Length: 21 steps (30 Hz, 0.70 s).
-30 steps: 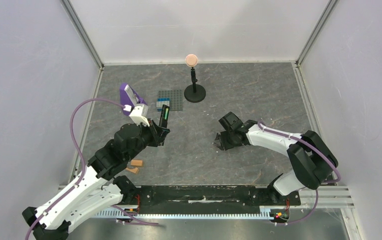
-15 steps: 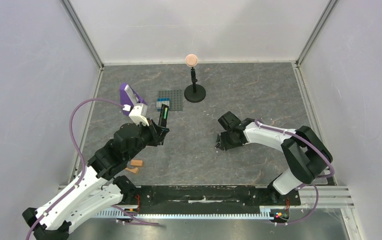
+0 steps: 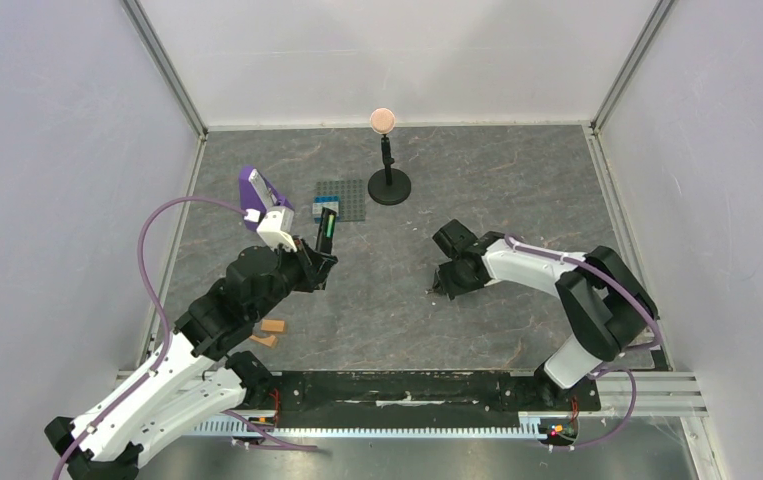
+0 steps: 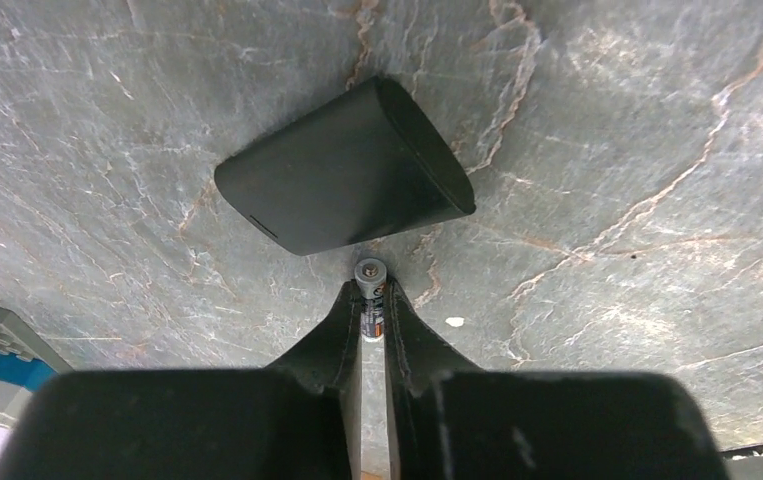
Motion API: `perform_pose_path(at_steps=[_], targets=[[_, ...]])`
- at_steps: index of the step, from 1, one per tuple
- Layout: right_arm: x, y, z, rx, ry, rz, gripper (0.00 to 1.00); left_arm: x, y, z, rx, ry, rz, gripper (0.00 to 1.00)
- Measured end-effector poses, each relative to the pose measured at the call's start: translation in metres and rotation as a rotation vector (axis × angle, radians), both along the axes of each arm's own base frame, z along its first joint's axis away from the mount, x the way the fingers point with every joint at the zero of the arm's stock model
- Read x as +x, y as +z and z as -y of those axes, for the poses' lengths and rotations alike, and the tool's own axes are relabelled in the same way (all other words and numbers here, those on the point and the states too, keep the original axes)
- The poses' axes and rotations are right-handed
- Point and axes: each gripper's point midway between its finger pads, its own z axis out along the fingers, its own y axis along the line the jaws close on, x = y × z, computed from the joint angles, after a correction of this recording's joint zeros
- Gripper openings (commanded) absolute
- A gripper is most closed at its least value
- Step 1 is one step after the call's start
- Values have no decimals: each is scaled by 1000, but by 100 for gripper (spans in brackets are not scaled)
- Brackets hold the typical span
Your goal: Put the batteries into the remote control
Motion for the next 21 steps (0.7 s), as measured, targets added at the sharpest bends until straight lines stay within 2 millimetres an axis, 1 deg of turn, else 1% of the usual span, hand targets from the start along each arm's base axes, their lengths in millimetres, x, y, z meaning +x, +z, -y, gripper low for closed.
perform_pose_path(at_steps=[2,6,9,11,13,14,15,21], targets=[[1,0,0,-8,17,-2,0,0,0,0,0,-3,0,2],[1,1,2,-37,66,4,0,-2,0,2,-5,-19,-4,2],[3,4,10,-97,113,20,0,-4,0,6,-13,-40,-8,2],[8,9,17,-151,156,46,0,-7,1,10,-25,-67,-9,2],[16,17,21,-197,200,88,0,-9,0,16,-38,-98,-10,2],[21,26,25,-227,233,129,0,-11,0,20,-49,-122,-10,2],[23,29,26,-234,240,140,0,-13,-1,25,-59,-148,-12,2],[32,75,47,-331,357,332,0,-28,-8,54,-142,-310,-39,2]])
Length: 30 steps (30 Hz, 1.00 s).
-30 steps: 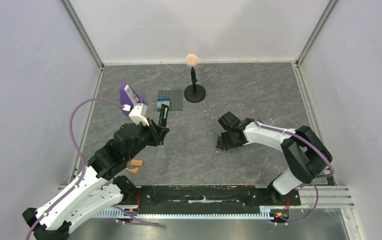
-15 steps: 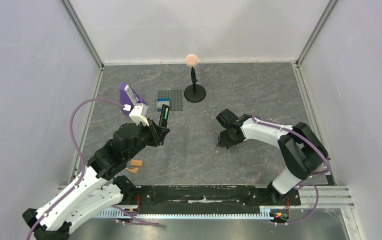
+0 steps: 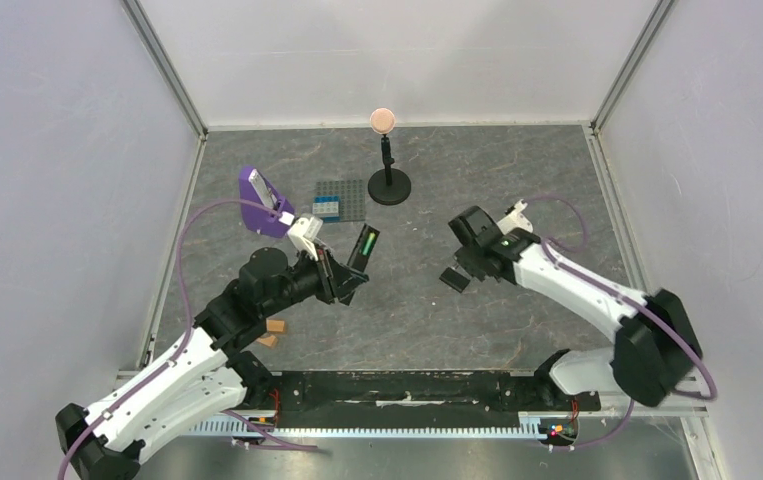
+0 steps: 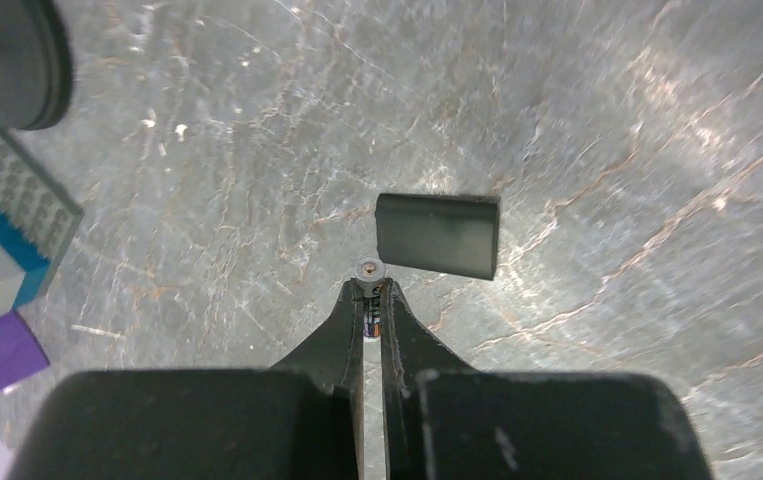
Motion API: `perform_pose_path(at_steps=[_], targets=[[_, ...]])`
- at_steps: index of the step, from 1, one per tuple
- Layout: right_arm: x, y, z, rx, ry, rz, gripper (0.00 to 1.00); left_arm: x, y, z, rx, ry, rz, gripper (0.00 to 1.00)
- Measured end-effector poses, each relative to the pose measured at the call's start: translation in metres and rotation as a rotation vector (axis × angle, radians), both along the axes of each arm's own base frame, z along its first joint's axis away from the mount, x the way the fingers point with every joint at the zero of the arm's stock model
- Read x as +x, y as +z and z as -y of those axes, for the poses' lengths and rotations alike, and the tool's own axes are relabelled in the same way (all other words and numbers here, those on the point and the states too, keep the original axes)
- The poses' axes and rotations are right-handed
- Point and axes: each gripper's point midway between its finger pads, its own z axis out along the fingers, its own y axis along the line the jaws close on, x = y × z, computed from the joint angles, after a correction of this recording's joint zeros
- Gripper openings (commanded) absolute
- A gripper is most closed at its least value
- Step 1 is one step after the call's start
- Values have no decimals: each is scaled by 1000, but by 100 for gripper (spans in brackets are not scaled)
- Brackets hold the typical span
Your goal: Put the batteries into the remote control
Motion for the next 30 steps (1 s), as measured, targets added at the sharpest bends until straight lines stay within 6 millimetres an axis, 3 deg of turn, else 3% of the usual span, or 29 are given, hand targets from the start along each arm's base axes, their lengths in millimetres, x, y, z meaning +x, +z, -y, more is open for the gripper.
perform_pose_path(at_steps=[4,8,14,20,26,30], targets=[[-5,27,13,-16,113,143,0,-9,-1,18,-79,-87,-35,2],[-6,62,12,-2,262,327,0,-12,0,34,-169,-139,-75,2],[-5,141,-13,52,500,602,0,-9,4,52,-324,-148,-167,2],[-11,205,-58,168,720,762,0,-5,14,59,-441,-141,-212,2],[-34,213,-111,261,900,776,0,-2,31,63,-519,-140,-197,2],[-39,214,-130,288,943,769,0,0,28,64,-536,-128,-208,2]])
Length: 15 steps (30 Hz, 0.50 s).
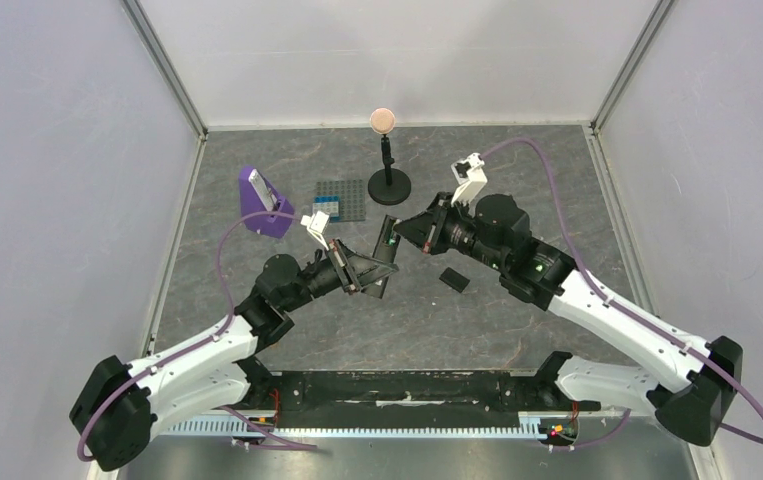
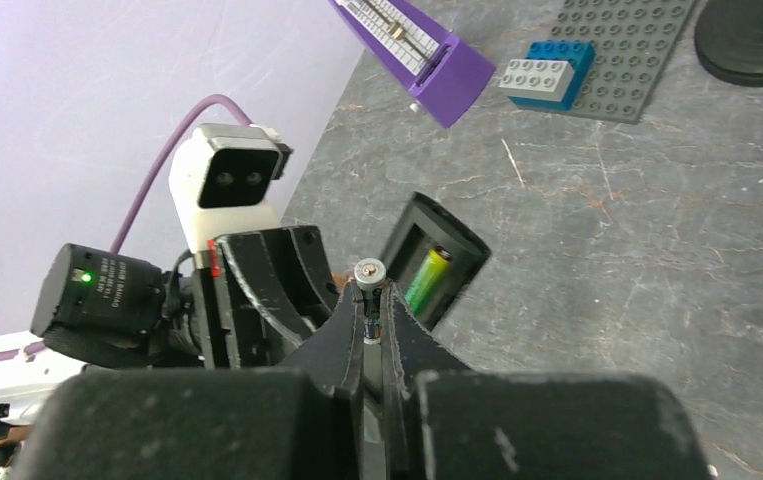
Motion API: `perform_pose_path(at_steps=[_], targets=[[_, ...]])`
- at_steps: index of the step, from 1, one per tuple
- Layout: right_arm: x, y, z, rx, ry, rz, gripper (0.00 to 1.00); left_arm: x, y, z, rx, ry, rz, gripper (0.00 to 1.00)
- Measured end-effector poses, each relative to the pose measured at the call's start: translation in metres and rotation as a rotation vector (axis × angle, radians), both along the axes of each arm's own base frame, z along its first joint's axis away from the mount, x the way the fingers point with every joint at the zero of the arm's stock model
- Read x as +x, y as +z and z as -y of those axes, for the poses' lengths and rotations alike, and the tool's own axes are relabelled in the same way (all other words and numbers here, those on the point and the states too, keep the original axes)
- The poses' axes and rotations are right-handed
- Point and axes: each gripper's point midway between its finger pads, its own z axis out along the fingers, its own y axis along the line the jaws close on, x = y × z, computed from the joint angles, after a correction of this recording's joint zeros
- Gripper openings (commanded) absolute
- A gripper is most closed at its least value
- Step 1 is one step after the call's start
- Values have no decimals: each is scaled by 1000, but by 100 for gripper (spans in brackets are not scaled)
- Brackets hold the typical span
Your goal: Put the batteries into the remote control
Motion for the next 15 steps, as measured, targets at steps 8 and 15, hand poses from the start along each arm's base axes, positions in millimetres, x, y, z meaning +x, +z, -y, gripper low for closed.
perform_pose_path(at_steps=[8,15], targets=[[2,12,-17,8,-1,17,0,1,-6,-2,-9,19,-17,2],[8,5,-21,-28,-42,9,0,1,-5,-2,-22,24,-10,2]])
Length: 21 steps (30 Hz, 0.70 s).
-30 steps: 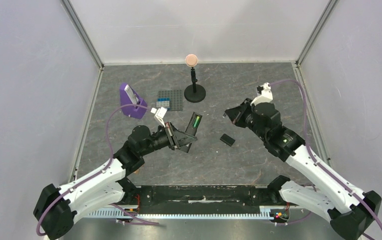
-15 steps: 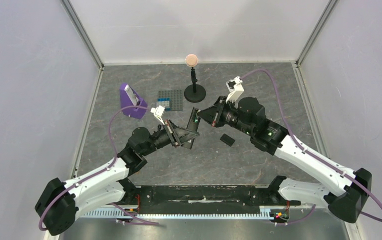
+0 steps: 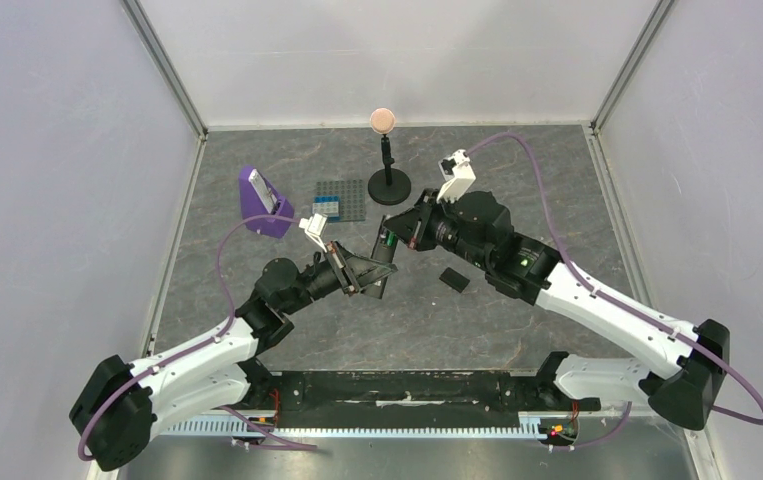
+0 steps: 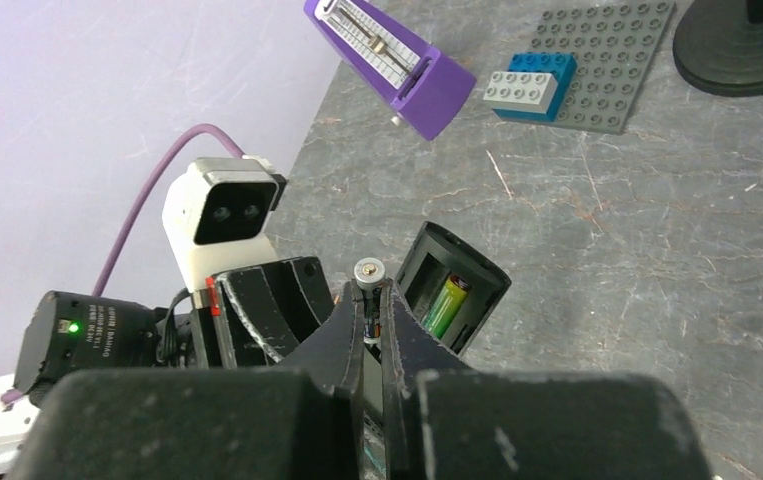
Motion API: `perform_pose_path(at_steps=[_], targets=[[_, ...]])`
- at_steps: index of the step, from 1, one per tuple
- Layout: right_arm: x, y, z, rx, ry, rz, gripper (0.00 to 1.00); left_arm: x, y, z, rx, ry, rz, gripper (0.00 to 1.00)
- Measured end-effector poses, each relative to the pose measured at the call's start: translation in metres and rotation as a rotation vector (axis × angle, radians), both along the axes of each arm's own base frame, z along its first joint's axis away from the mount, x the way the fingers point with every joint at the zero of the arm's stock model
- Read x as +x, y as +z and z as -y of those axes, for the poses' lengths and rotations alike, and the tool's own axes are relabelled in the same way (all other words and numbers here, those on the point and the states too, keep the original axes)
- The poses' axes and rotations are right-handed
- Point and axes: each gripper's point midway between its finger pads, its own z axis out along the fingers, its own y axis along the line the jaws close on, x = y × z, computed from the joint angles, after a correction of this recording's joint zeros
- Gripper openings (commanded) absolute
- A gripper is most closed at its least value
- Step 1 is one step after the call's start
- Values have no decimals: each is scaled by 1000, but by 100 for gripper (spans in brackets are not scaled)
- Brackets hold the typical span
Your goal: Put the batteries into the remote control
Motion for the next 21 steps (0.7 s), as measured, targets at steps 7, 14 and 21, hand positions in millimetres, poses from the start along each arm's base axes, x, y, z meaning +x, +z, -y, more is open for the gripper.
perform_pose_path(at_steps=[7,14,21], targets=[[1,-11,2,-49,-39,-8,0,0,7,0,-25,0,16,2],[4,-13,3,-67,-65,2,0,-2,7,-1,-33,-5,21,2],[3,-15,-1,-83,-61,-23,0,-2,7,0,-35,-7,24,2]])
